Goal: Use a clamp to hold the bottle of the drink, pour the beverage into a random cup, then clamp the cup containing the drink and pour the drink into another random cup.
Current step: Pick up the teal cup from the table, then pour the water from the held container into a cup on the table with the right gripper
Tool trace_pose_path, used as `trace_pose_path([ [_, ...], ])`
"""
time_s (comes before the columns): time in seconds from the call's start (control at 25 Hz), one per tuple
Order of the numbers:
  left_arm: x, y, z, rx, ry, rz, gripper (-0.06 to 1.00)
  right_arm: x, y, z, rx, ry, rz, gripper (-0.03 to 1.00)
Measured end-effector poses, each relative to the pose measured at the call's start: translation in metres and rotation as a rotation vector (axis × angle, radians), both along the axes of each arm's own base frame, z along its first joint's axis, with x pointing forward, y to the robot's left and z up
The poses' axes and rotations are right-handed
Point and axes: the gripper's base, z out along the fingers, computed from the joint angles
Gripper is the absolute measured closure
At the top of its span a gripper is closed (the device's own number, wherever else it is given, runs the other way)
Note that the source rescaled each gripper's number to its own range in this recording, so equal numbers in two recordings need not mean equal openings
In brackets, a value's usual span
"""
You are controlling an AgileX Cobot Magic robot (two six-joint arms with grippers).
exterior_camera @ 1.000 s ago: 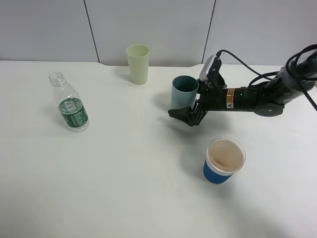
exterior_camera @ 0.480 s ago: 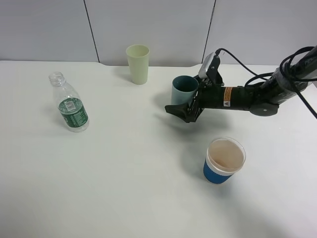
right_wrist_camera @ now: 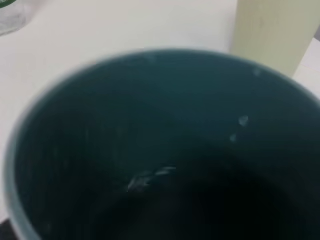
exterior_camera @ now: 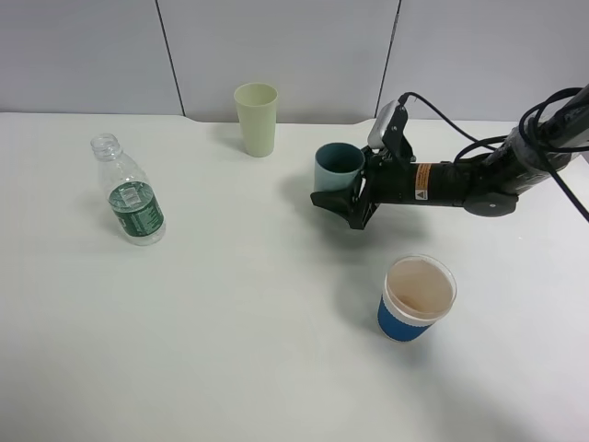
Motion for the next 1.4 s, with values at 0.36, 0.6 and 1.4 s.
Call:
trace_pose_path([
  [0.36,0.000,0.000,0.000,0.000,0.000,0.000,-0.06,0.000,0.000,0.000,0.043,0.080,-0.030,0.96],
  [0.6,0.000,0.000,0.000,0.000,0.000,0.000,-0.06,0.001,0.000,0.002,0.056,0.108,-0.044,0.96],
  [1.4,0.000,0.000,0.000,0.000,0.000,0.000,-0.06,0.029,0.007,0.092,-0.057,0.094,-0.386,0.96],
])
